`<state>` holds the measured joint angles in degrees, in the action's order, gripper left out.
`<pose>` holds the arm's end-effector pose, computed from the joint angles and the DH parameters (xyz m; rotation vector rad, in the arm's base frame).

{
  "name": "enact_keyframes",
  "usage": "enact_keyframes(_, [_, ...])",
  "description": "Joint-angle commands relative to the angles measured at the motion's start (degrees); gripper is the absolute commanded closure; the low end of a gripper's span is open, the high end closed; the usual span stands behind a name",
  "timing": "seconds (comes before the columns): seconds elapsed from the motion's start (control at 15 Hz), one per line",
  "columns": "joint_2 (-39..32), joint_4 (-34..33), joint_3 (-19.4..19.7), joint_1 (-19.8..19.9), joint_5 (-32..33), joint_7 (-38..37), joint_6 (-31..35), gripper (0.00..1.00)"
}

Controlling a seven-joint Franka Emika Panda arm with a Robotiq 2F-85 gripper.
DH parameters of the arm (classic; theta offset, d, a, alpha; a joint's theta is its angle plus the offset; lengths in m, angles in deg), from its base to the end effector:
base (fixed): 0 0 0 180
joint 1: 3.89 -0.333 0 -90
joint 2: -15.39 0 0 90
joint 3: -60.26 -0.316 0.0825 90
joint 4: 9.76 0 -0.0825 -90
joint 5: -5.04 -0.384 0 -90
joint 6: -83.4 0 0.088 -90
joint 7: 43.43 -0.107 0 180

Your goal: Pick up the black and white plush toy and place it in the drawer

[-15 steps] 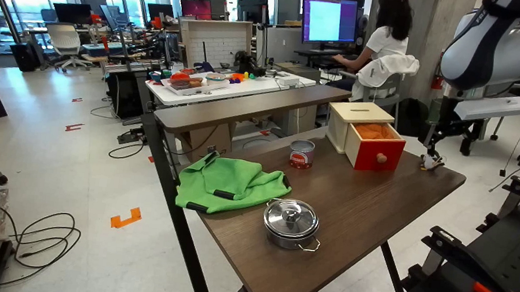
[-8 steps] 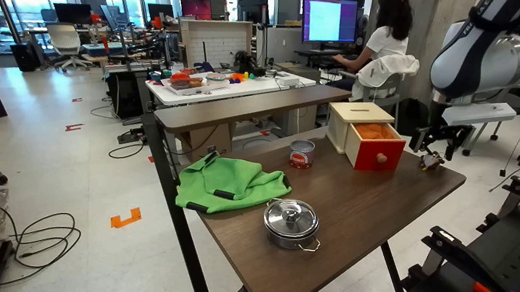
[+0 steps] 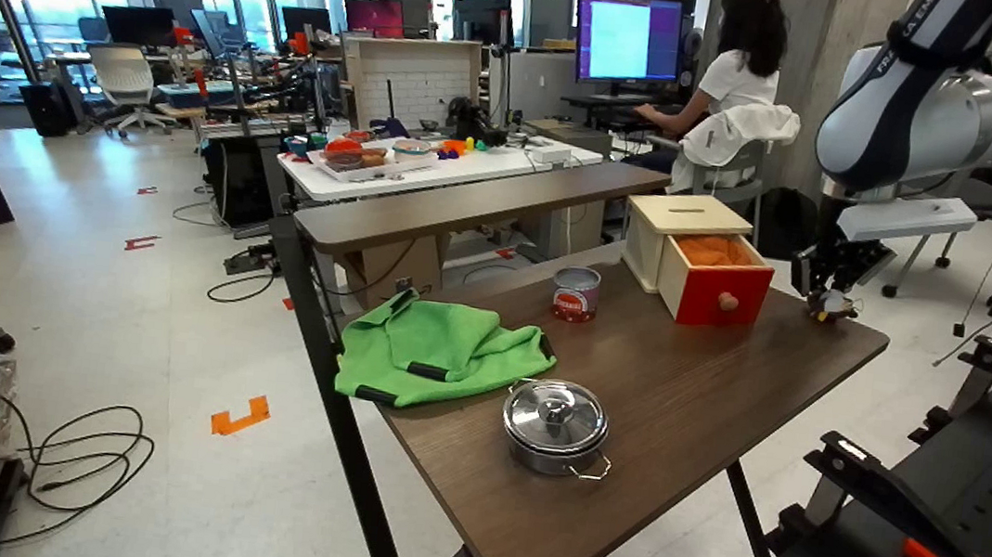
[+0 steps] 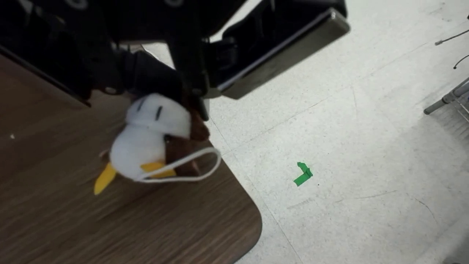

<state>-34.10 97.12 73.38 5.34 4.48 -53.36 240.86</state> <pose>0.5728 -0.2343 0.0637 2.8810 -0.7216 0.0313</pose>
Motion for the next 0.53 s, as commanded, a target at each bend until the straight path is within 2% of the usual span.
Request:
enact_keyframes(0.0, [-0.48,-0.63,1.07,-0.91,0.03,-0.53,-0.34,0.68])
enact_keyframes(0.13, [0.37,0.27,0.78,-0.62,0.13,0.24,-0.41,0.62])
enact_keyframes(0.33, [0.73,0.82,0.83,-0.64,0.32,0.61,-0.27,0.39])
enact_keyframes(0.4, [0.78,0.9,0.8,-0.59,0.3,0.69,-0.2,0.7])
enact_keyframes(0.47, [0.78,0.93,0.84,-0.63,0.36,0.77,-0.16,0.78])
